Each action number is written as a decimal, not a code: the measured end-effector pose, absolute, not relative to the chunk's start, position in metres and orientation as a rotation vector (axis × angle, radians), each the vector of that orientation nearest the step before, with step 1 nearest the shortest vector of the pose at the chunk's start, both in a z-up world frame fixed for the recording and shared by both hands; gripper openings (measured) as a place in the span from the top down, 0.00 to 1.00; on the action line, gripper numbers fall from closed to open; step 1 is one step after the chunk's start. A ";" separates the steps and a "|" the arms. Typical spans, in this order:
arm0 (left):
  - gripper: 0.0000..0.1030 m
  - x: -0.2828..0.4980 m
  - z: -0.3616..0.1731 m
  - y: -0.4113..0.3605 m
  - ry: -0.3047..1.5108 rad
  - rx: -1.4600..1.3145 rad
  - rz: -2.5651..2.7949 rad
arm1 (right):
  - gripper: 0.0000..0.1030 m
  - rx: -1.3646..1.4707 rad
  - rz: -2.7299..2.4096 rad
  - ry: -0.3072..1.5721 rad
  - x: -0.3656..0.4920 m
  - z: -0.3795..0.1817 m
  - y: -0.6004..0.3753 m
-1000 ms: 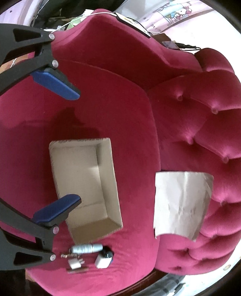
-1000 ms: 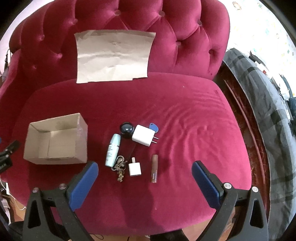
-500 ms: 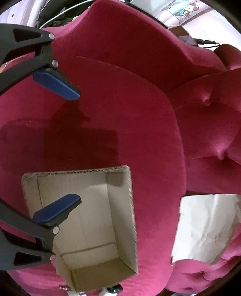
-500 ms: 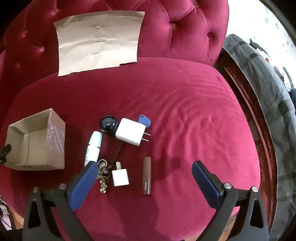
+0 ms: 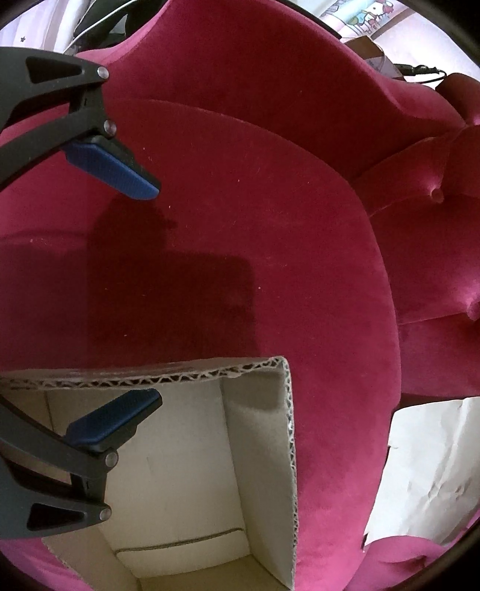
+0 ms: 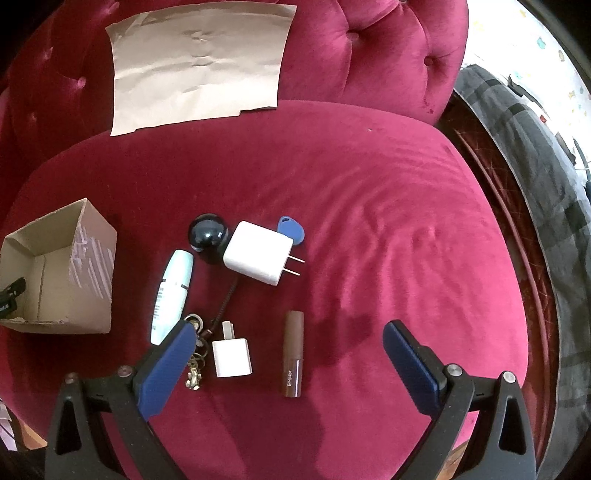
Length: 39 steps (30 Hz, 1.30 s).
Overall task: Organize rigid objects
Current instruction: 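Move the left tool to the cardboard box rim while the right tool approaches the brown tube, then grasp the brown tube with the right gripper while the left gripper holds the box wall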
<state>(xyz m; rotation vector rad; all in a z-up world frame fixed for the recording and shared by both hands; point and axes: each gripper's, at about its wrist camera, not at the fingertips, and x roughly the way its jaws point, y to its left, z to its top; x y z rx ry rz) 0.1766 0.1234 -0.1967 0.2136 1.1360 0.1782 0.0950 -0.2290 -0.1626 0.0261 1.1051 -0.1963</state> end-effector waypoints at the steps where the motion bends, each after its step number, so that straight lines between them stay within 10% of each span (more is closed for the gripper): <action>1: 0.08 0.178 -0.197 0.124 1.138 0.203 0.171 | 0.00 0.026 -0.199 1.105 0.095 -0.163 -0.230; 13: 0.96 0.180 -0.201 0.118 1.156 0.072 -0.004 | 0.00 0.059 -0.203 1.143 0.094 -0.175 -0.241; 31: 0.96 0.176 -0.201 0.114 1.146 0.073 0.009 | 0.01 0.102 -0.227 1.214 0.097 -0.205 -0.270; 39: 0.96 0.175 -0.200 0.117 1.149 0.065 0.007 | 0.22 0.113 -0.203 1.245 0.103 -0.227 -0.279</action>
